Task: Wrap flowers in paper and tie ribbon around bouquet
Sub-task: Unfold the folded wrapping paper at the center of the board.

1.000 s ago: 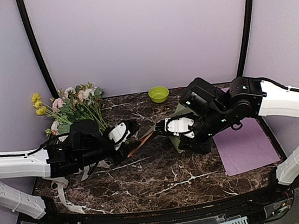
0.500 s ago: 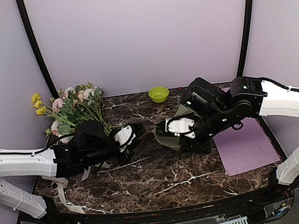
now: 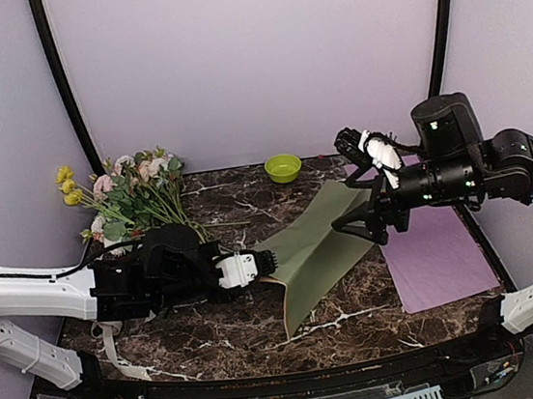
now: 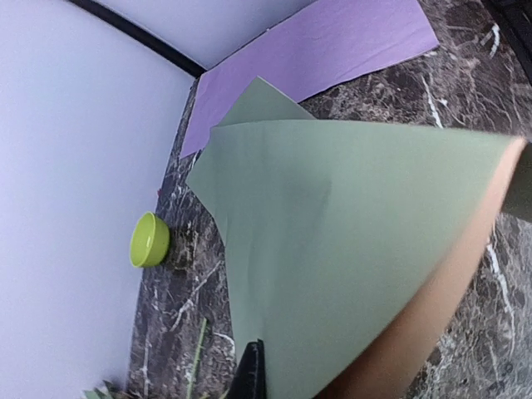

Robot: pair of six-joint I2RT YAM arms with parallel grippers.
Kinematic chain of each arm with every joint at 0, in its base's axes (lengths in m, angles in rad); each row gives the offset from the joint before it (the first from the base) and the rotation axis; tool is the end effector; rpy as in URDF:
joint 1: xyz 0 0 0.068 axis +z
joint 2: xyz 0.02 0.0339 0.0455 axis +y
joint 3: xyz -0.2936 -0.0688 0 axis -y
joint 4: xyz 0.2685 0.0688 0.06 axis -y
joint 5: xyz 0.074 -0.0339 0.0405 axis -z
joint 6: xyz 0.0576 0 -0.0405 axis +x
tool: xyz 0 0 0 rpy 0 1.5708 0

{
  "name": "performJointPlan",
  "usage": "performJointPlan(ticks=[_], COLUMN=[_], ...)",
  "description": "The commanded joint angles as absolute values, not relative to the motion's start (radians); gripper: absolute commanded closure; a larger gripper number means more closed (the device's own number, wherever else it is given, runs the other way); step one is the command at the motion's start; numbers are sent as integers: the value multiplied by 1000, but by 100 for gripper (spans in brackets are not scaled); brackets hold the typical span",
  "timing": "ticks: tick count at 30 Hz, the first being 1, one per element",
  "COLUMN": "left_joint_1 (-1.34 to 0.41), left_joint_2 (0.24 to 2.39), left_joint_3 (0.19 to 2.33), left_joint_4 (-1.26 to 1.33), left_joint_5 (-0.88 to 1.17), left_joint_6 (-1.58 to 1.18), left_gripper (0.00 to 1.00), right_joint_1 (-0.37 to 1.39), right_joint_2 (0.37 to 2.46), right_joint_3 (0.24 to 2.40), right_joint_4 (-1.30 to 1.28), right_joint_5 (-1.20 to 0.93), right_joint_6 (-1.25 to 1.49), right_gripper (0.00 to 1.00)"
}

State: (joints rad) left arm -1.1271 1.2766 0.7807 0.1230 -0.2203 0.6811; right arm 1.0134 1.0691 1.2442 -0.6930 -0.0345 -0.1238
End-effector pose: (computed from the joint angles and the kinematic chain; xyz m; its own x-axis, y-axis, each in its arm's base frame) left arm 0.1491 -0.2844 0.2721 0.3784 0.6351 -0.6734 0.7153 0.2610 0.6482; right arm 0.1290 0.2107 0.4116 -0.1532 -0.4791 -0.8643 -0.8897 0.4475 -0.0903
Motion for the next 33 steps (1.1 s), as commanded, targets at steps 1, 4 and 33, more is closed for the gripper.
performJointPlan(ticks=[1,4,33], left_joint_1=[-1192,-1200,-1174], left_joint_2=[1234,1271,1565], left_joint_3=[805,798,891], left_joint_4=[27,-49,-246], left_joint_5=[-284,-292,-329], left_joint_6=[985,1004,624], left_gripper=[100,100,100], right_joint_1=[953,916,552], right_joint_2=[1104,1170,1730], right_joint_3=[1210,1202,1086], right_joint_4=[-569,-561,-467], right_joint_5=[-38,-74,97], right_joint_6=[-18,32,218], right_gripper=[7,10,27])
